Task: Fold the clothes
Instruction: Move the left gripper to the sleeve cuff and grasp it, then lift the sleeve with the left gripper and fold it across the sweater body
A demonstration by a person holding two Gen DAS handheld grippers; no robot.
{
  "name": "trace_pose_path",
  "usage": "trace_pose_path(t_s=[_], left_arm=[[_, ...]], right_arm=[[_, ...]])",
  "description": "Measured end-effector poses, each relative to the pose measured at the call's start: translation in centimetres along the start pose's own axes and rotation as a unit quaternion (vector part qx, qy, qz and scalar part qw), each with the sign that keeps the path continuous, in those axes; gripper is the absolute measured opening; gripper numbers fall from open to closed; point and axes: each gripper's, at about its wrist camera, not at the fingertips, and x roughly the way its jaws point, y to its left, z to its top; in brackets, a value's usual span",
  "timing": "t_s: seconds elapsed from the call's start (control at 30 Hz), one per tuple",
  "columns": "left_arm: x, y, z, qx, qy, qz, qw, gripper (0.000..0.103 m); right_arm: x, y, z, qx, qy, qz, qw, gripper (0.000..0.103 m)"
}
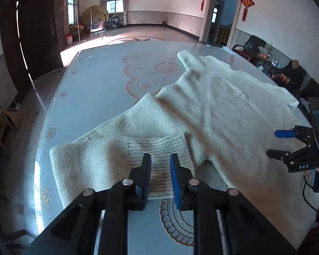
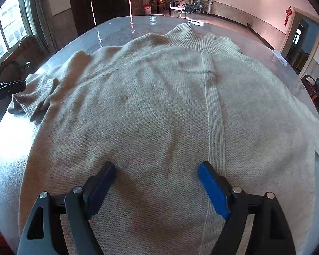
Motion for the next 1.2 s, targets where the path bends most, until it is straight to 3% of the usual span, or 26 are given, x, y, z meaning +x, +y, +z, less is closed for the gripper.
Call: trace_pose_path(t_s=[0.07, 0.17, 0.27, 0.37, 0.43, 0.47, 0.5, 0.53, 0.6, 0.7, 0.8, 0.9, 0.97, 1.07, 1.1, 1.17, 1.2], left_arm=[[0.4, -2.5, 0.6, 0.052, -0.014, 0.063, 0.9966, 0.078], [2.0, -4.7, 0.2, 0.130, 0.004, 0.099, 0.9866, 0.078], [3.3, -5.5, -1.3, 0.181, 0.035, 0.087, 0.9790, 0.079], [4.0, -5.0, -1.9, 0.186, 0.035, 0.063, 0.9798, 0.080], [4.3, -3.9, -1.7, 0.158, 0.043, 0.034, 0.9859, 0.079], [4.3, -3.2, -1.6, 0.135, 0.051, 0.009, 0.9894, 0.063], [4.3, -2.5, -1.5, 0.111, 0.060, -0.019, 0.9918, 0.039], [4.1, -1.7, -1.4, 0.095, 0.061, -0.030, 0.9931, 0.036], [3.7, -0.2, -1.3, 0.067, 0.059, -0.046, 0.9950, 0.020], [2.0, 3.2, -1.0, -0.018, 0.035, -0.090, 0.9952, 0.014], [-0.1, 7.2, -0.9, -0.115, -0.001, -0.134, 0.9844, 0.014], [-2.3, 11.9, -1.2, -0.216, -0.046, -0.164, 0.9614, 0.014], [-3.5, 15.0, -1.7, -0.270, -0.072, -0.167, 0.9457, 0.014], [-4.6, 17.8, -2.0, -0.308, -0.087, -0.148, 0.9359, 0.014], [-4.8, 17.7, -1.9, -0.303, -0.086, -0.149, 0.9374, 0.014], [-4.6, 14.4, -1.3, -0.213, -0.068, -0.096, 0.9700, 0.016], [-4.5, 12.7, -1.0, -0.163, -0.058, -0.067, 0.9826, 0.022]], right_arm=[[0.1, 0.0, 0.2, 0.002, 0.005, 0.000, 1.000, 0.083], [0.2, 0.1, 0.5, 0.003, 0.016, 0.000, 1.000, 0.083], [0.3, 0.2, 0.6, 0.002, 0.022, 0.000, 1.000, 0.083], [0.3, 0.2, 0.4, 0.004, 0.020, 0.000, 1.000, 0.083], [0.3, 0.3, 0.3, 0.004, 0.017, 0.000, 1.000, 0.083], [0.3, 0.3, 0.3, 0.005, 0.016, 0.000, 1.000, 0.083], [0.3, 0.3, 0.3, 0.005, 0.015, 0.000, 1.000, 0.083], [0.3, 0.3, 0.2, 0.005, 0.015, 0.001, 1.000, 0.083], [0.3, 0.3, 0.2, 0.004, 0.014, 0.002, 1.000, 0.083], [0.3, 0.3, 0.1, 0.005, 0.013, 0.002, 1.000, 0.083], [0.3, 0.4, 0.1, 0.006, 0.012, 0.002, 1.000, 0.083], [0.4, 0.5, 0.1, 0.005, 0.012, 0.003, 1.000, 0.084], [0.5, 0.5, 0.2, 0.006, 0.012, 0.004, 1.000, 0.085], [0.5, 0.6, 0.3, 0.008, 0.013, 0.003, 1.000, 0.086], [0.6, 0.6, 0.3, 0.008, 0.013, 0.003, 1.000, 0.086], [0.6, 0.6, 0.4, 0.009, 0.013, 0.002, 1.000, 0.087], [0.6, 0.7, 0.4, 0.010, 0.012, 0.002, 1.000, 0.088]])
